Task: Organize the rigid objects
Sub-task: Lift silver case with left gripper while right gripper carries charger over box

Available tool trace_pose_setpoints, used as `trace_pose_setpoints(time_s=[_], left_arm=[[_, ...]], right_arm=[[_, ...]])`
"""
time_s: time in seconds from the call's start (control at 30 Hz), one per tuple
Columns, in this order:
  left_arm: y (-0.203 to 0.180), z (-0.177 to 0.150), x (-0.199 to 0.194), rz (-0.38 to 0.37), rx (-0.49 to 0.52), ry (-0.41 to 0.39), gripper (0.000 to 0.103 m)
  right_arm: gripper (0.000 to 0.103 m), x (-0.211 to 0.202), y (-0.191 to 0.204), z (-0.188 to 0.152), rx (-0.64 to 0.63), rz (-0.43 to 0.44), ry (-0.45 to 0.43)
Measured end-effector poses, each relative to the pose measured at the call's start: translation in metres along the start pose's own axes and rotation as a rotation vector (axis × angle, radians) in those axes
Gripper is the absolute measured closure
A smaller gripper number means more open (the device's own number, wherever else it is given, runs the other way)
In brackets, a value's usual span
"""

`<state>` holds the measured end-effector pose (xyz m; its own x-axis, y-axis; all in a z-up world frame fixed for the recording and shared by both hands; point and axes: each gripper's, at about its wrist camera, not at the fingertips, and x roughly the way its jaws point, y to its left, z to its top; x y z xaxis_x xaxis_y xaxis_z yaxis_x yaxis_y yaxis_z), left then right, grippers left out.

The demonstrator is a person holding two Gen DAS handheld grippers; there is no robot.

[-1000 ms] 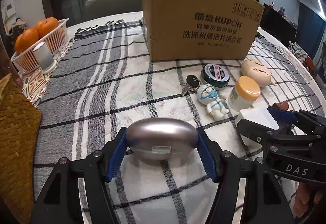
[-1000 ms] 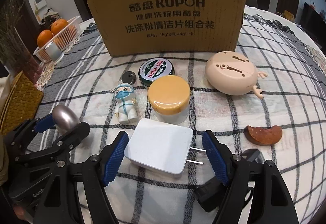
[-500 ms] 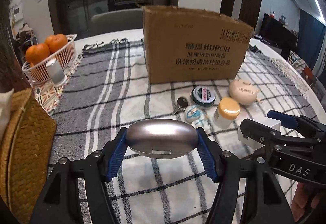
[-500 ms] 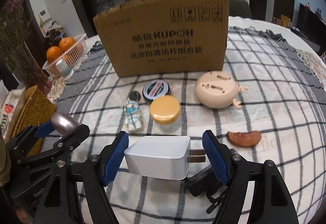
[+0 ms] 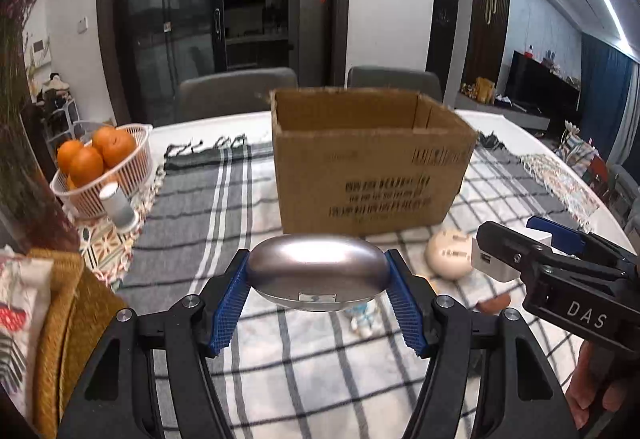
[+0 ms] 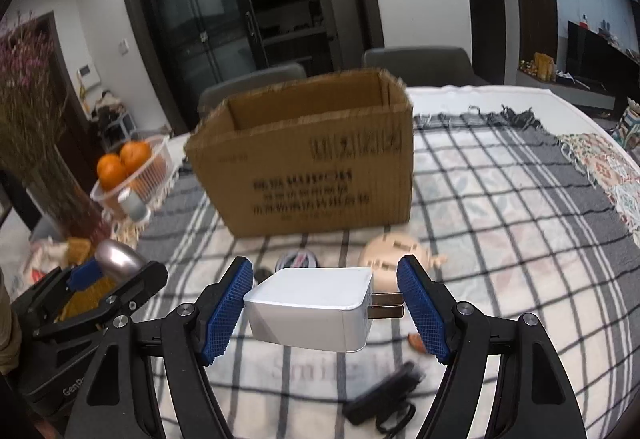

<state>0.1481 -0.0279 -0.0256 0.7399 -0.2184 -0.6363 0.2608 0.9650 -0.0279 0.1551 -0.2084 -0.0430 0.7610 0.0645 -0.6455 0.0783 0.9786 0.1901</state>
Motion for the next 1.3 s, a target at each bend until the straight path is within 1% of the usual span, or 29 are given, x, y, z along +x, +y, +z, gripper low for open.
trace_pose_setpoints(time_s=[0.2, 0.43, 0.63, 0.77, 0.9, 1.03, 1.3], left_arm=[[-0.004, 0.027, -0.002, -0.015, 0.006, -0.032, 0.038], [-0.008, 0.056, 0.001, -0.023, 0.025, -0.065, 0.038], [-0.007, 0.08, 0.01, -0.054, 0.026, -0.059, 0.038], [-0.009, 0.096, 0.017, -0.053, 0.039, -0.053, 0.038], [-0.009, 0.11, 0.025, -0.064, 0.05, -0.041, 0.038], [-0.008, 0.124, 0.033, -0.055, 0.061, -0.034, 0.038], [-0.003, 0.15, 0.059, -0.066, 0.064, 0.035, 0.038]], right_arm=[[0.028, -0.009, -0.004, 0.026, 0.02, 0.001, -0.062], [0.028, -0.011, -0.007, 0.052, 0.028, 0.005, -0.097], [0.028, -0.009, -0.008, 0.075, 0.03, 0.02, -0.115], [0.028, -0.005, -0.008, 0.093, 0.02, 0.023, -0.124], [0.028, 0.002, -0.008, 0.111, 0.013, 0.033, -0.113], [0.028, 0.012, -0.006, 0.129, -0.006, 0.038, -0.094], [0.028, 0.042, -0.005, 0.158, -0.033, 0.054, -0.019]])
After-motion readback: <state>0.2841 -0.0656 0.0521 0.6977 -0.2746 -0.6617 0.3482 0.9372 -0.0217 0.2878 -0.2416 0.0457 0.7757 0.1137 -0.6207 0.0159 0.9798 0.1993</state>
